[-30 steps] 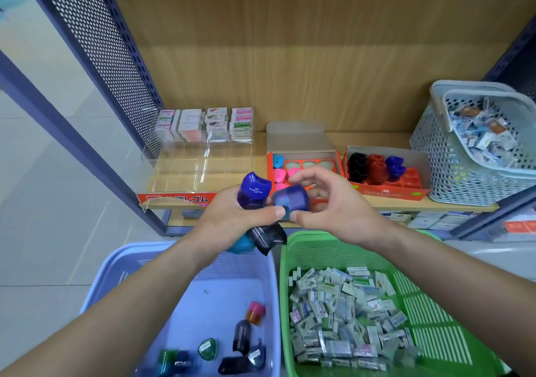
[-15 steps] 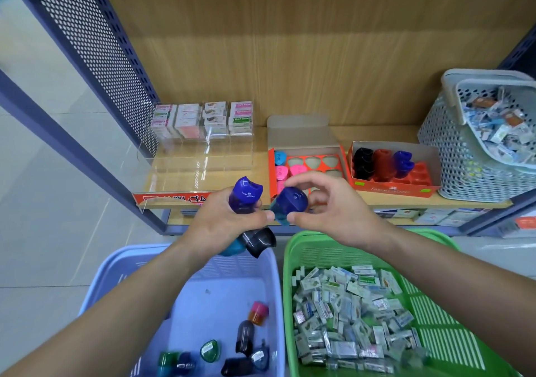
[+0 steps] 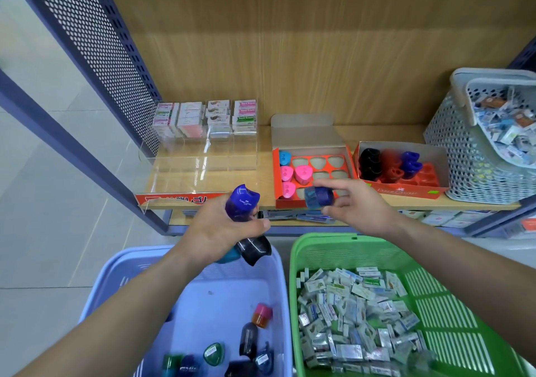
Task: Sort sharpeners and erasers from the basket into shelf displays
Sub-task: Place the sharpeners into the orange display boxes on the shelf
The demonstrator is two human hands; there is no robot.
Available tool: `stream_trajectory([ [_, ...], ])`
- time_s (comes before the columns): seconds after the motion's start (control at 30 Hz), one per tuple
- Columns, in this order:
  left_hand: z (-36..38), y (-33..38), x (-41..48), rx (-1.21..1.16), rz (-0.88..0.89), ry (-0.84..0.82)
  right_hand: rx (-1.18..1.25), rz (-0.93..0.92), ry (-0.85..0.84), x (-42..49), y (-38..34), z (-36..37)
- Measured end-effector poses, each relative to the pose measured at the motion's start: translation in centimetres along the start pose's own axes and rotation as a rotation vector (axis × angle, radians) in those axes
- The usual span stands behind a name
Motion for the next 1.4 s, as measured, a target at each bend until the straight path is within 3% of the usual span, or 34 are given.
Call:
stream_trajectory([
  [0.13, -0.2, -0.4, 0.4, 0.032, -0.005, 0.002, -0.070, 0.038, 0.088, 2.1, 1.2, -0.8],
  [0.23, -0.1, -0.6, 0.4, 0.053, -0.014, 0.013, -0.312, 0.027, 0.178, 4.2, 1.6, -0.6],
  [0.4, -0.3, -1.0, 0.6, 0.073, -0.031, 0.033, -0.609, 0.102, 0.178, 7.2, 3.3, 2.1],
  [0.8, -0.6, -1.6, 1.0, 0.098, -0.064, 0.034, -0.801, 0.006, 0.248, 7.6, 3.8, 4.5],
  [1.03, -0.5, -1.6, 1.0, 0.099, -0.073, 0.030, -0.648, 0.090, 0.324, 7.6, 4.0, 4.4],
  [1.23, -0.6, -1.4, 1.0, 0.109, -0.076, 0.026, -0.715, 0.144, 0.232, 7.4, 4.2, 4.9],
  [1.33, -0.6, -1.3, 1.0, 0.099, -0.075, 0.028, -0.616, 0.032, 0.435, 6.9, 3.5, 4.2],
  [1.4, -0.6, -1.2, 1.0, 0.093, -0.072, 0.029, -0.501, -0.095, 0.423, 6.7, 2.9, 4.4],
])
Point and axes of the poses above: each hand's wrist, its own x-axis towards the middle knuckle, its own z-axis out of the palm, y = z × x, the point moved 3 cm from there along x, towards the middle knuckle, and after that the axes turned 8 degrees about y, right-handed, at the moved point
